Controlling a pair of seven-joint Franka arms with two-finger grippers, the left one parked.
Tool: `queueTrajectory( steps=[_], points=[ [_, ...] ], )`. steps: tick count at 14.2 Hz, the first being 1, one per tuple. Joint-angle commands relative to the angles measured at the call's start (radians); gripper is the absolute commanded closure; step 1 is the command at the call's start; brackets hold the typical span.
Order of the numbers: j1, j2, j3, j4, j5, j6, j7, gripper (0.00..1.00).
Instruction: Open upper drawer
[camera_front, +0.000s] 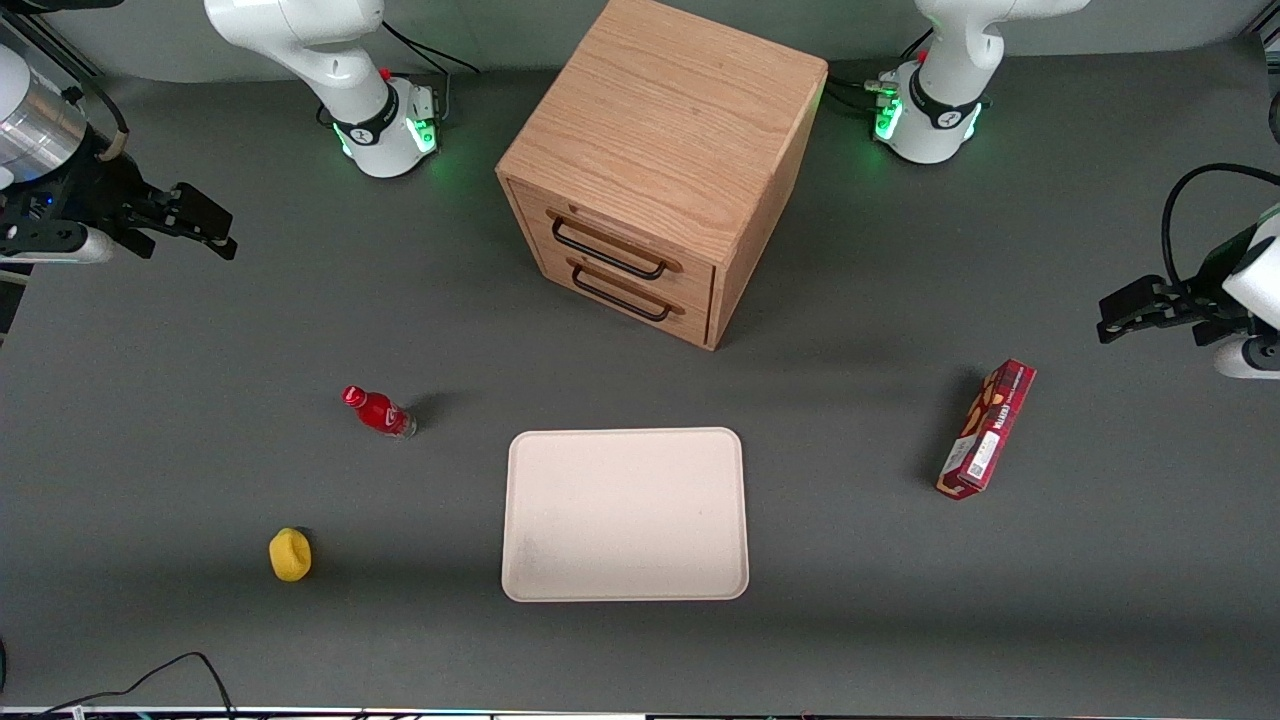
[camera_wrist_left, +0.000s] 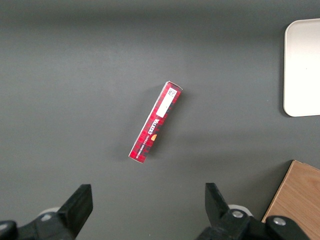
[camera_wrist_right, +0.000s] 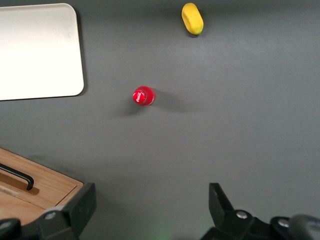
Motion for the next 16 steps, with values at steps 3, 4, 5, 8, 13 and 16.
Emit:
queueTrajectory(
  steps=[3, 4, 5, 8, 13, 16],
  points=[
    [-0.004, 0.014, 0.000, 0.031, -0.011, -0.019, -0.020, 0.00],
    [-0.005, 0.015, 0.000, 0.035, -0.010, -0.019, -0.011, 0.00],
    [-0.004, 0.019, 0.000, 0.041, -0.008, -0.020, -0.011, 0.00],
    [0.001, 0.025, 0.026, 0.061, -0.010, -0.040, -0.045, 0.00],
    [0.001, 0.063, 0.193, 0.103, 0.082, -0.049, -0.108, 0.00],
    [-0.001, 0.149, 0.338, 0.196, 0.085, -0.054, -0.109, 0.00]
  ],
)
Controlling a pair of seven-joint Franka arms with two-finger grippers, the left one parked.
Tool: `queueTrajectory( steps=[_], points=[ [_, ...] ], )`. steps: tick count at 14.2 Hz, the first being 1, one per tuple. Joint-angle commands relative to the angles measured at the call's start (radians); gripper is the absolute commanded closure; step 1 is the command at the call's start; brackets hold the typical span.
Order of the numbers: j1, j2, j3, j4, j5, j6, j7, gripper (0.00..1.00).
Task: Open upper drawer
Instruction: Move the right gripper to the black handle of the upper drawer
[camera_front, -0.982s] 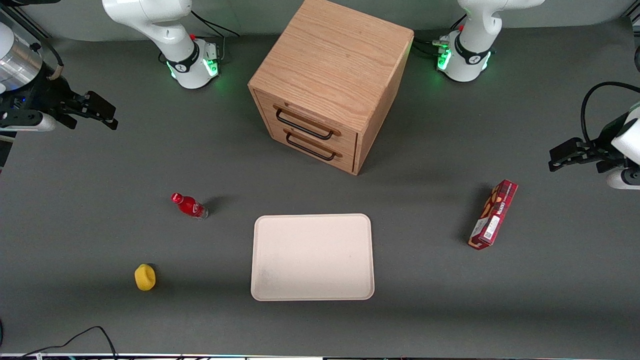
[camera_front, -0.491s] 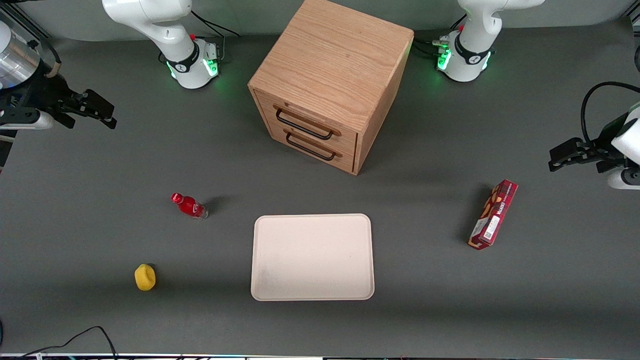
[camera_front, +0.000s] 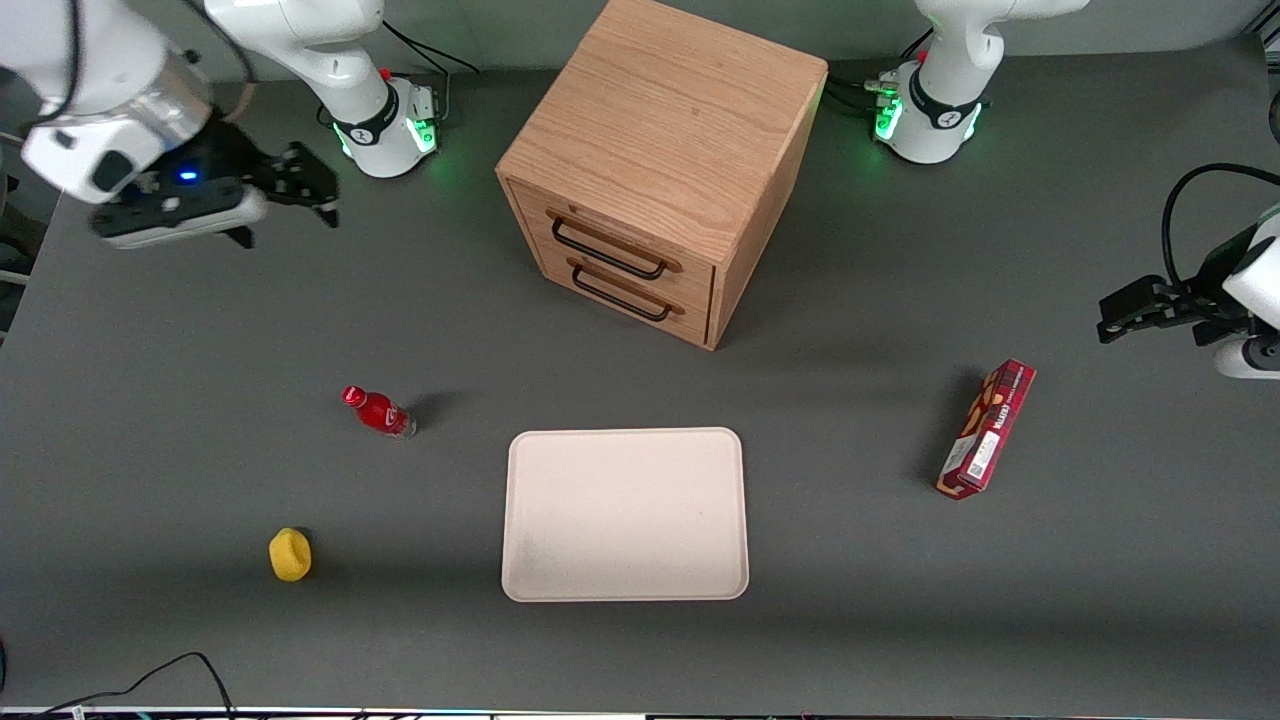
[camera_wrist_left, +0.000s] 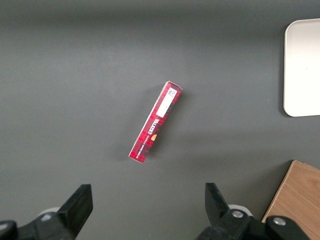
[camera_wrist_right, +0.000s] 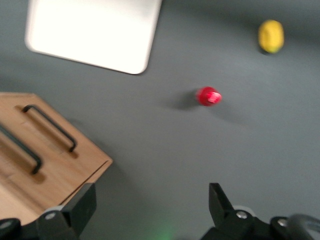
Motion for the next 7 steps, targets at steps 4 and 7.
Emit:
queueTrajectory(
  steps=[4, 7],
  points=[
    [-0.004, 0.201, 0.182, 0.166, 0.130, -0.014, -0.059, 0.00],
    [0.004, 0.336, 0.220, 0.209, 0.183, 0.022, -0.270, 0.00]
  ],
)
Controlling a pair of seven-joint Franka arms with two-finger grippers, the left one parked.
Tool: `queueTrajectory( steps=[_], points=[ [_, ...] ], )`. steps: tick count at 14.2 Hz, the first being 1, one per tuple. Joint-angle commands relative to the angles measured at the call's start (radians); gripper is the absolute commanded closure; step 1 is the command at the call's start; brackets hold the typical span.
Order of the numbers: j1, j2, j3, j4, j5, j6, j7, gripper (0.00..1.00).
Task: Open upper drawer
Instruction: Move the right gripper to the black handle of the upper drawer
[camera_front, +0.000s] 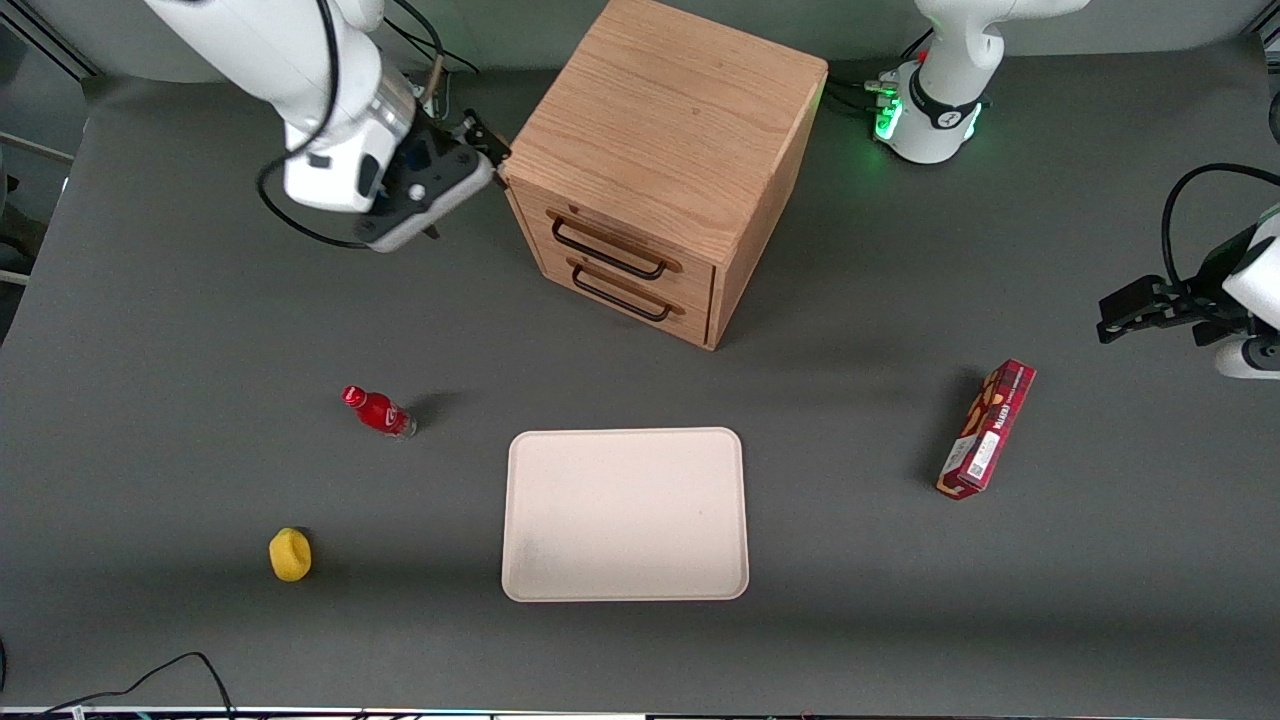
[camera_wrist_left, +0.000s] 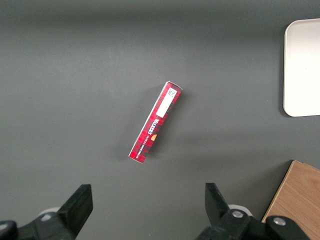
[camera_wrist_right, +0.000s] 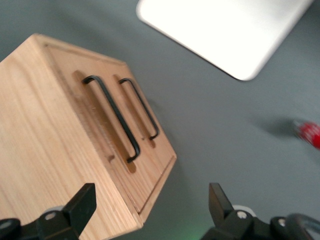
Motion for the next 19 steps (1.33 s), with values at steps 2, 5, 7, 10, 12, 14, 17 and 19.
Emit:
queueTrajectory(
  steps=[2, 5, 7, 10, 12, 14, 17, 19],
  points=[
    [0.000, 0.193, 0.032, 0.075, 0.067, 0.064, -0.207, 0.00],
    [0.013, 0.308, 0.096, 0.068, 0.057, 0.131, -0.233, 0.00],
    [0.019, 0.357, 0.107, 0.065, 0.051, 0.138, -0.282, 0.00],
    [0.019, 0.362, 0.107, 0.028, 0.051, 0.157, -0.403, 0.00],
    [0.019, 0.364, 0.107, 0.000, 0.050, 0.193, -0.411, 0.00],
    [0.020, 0.368, 0.107, -0.029, 0.050, 0.239, -0.411, 0.00],
    [0.028, 0.381, 0.107, -0.037, 0.050, 0.259, -0.411, 0.00],
    [0.030, 0.385, 0.109, -0.044, 0.050, 0.279, -0.411, 0.00]
  ],
)
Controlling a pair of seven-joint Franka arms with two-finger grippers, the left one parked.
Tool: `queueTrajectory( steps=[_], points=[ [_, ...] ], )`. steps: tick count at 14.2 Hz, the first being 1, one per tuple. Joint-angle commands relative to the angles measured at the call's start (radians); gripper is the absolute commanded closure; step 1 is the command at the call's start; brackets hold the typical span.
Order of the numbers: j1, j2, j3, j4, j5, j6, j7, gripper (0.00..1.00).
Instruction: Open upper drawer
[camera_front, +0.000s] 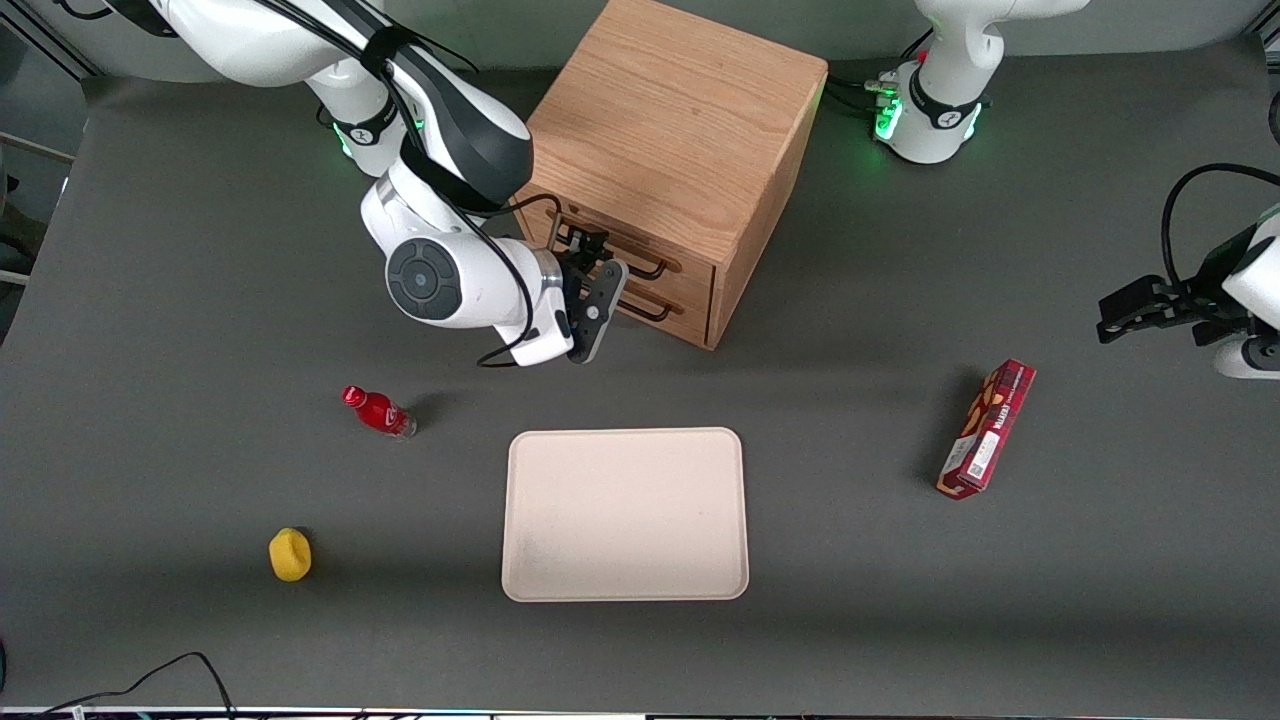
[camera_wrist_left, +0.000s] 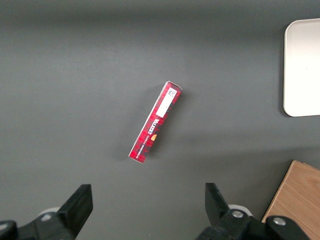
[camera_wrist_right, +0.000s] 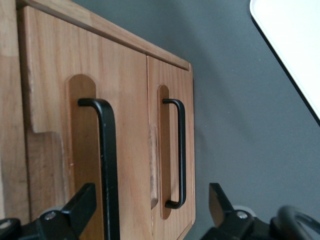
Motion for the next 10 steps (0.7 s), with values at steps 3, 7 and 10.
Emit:
queueTrajectory(
  steps=[3, 7, 10],
  points=[
    [0.014, 0.019, 0.005, -0.016, 0.003, 0.048, -0.022, 0.00],
    [0.011, 0.050, 0.004, -0.007, -0.032, 0.061, -0.020, 0.00],
    [0.012, 0.064, -0.007, 0.017, -0.056, 0.061, -0.019, 0.00]
  ],
)
